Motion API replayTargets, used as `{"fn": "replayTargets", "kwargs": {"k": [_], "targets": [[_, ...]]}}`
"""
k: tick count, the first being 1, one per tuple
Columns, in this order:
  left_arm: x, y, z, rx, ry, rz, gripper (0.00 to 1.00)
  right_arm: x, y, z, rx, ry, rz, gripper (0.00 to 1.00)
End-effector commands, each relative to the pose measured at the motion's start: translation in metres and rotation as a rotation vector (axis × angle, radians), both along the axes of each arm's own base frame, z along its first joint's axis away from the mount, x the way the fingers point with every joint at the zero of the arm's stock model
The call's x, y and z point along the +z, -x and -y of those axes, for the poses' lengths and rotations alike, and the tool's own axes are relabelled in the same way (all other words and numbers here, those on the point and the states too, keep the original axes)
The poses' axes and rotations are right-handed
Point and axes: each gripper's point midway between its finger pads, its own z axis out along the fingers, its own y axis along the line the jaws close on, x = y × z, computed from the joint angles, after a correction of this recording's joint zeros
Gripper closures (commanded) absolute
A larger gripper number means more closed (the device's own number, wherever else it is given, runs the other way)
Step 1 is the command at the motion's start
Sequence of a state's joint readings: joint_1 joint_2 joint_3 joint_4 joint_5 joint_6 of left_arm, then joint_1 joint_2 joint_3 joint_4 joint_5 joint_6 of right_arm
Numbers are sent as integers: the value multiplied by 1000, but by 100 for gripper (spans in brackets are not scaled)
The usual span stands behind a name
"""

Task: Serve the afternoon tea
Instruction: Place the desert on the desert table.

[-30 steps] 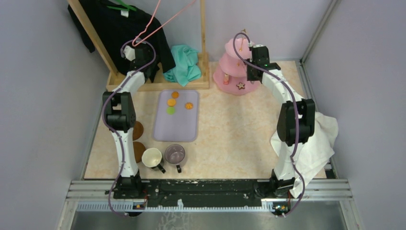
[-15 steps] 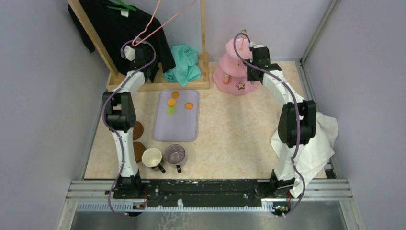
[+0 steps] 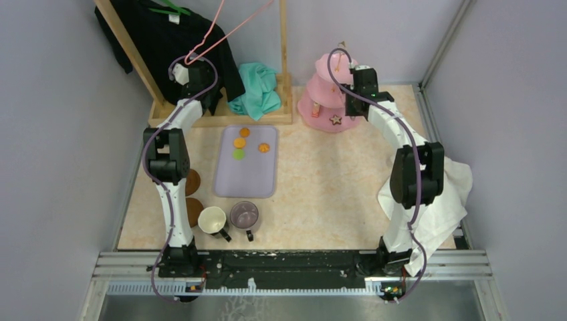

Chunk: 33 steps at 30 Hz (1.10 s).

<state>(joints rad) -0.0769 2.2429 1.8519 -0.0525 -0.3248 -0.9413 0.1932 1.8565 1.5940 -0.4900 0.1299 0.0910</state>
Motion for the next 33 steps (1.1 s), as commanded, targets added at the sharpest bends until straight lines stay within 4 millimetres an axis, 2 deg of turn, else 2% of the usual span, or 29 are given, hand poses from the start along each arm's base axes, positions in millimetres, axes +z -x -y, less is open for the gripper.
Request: {"fn": "replayTargets", "kwargs": {"k": [1,15,24,33], "targets": [[15,0,6,-17,-9,27,21,36,-20,0,-26,-29,123,71],[9,2,6,-20,-3,18,21,30,-61,0,-50,-14,138,72],[8,1,4,-19,-11,18,20,37,-47,2,-57,-21,152,72],[3,0,5,-24,-8,12,20,54,-28,7,-65,-26,179,72]]}}
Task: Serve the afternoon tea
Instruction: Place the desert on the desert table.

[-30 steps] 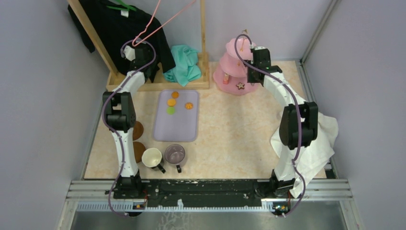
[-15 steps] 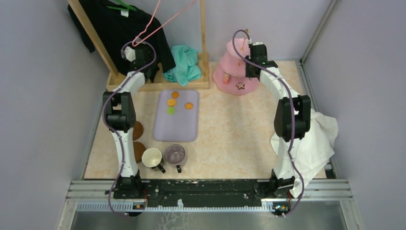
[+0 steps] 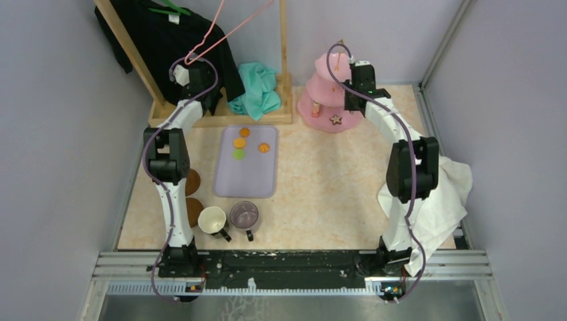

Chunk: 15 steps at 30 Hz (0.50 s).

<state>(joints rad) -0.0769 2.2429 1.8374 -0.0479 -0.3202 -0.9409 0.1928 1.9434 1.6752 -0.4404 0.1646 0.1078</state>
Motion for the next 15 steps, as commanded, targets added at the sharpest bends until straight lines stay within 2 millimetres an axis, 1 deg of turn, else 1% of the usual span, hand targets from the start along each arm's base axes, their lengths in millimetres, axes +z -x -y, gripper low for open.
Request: {"fn": "replayTargets", "kwargs": {"k": [1,6,10,15], "targets": [[9,-2,4,-19,-8,22,20,56,4,7,-27,-30,132,72],[7,-3,6,-24,0,24,20,52,9,7,-27,-35,125,71],[6,-4,8,-29,7,25,21,47,6,4,-19,-41,115,70],[4,-3,12,-36,10,20,21,30,-3,2,-19,-45,87,69]]}}
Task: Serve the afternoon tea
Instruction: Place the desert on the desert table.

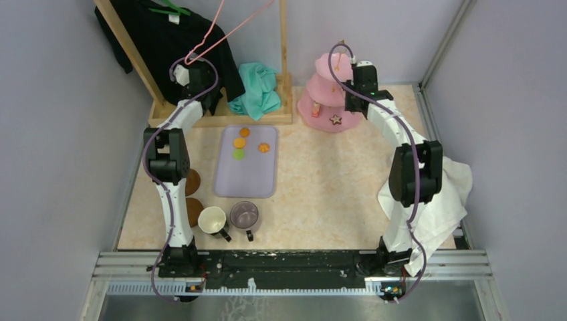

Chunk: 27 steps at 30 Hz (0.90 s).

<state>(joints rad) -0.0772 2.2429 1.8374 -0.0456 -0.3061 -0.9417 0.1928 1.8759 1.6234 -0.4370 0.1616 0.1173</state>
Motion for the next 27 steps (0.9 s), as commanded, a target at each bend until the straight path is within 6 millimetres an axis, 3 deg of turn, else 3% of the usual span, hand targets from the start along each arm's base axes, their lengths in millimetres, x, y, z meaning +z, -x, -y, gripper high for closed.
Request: {"fn": "replayTargets", "kwargs": {"k": [1,13,27], "targets": [[4,-2,10,-24,2,17,21,16,-17,-1,-14,-34,67,69],[9,-7,8,-20,-6,29,20,12,-31,-6,-9,-49,65,65],[8,-12,9,-22,-1,33,21,30,-18,-3,-5,-46,84,65]]}}
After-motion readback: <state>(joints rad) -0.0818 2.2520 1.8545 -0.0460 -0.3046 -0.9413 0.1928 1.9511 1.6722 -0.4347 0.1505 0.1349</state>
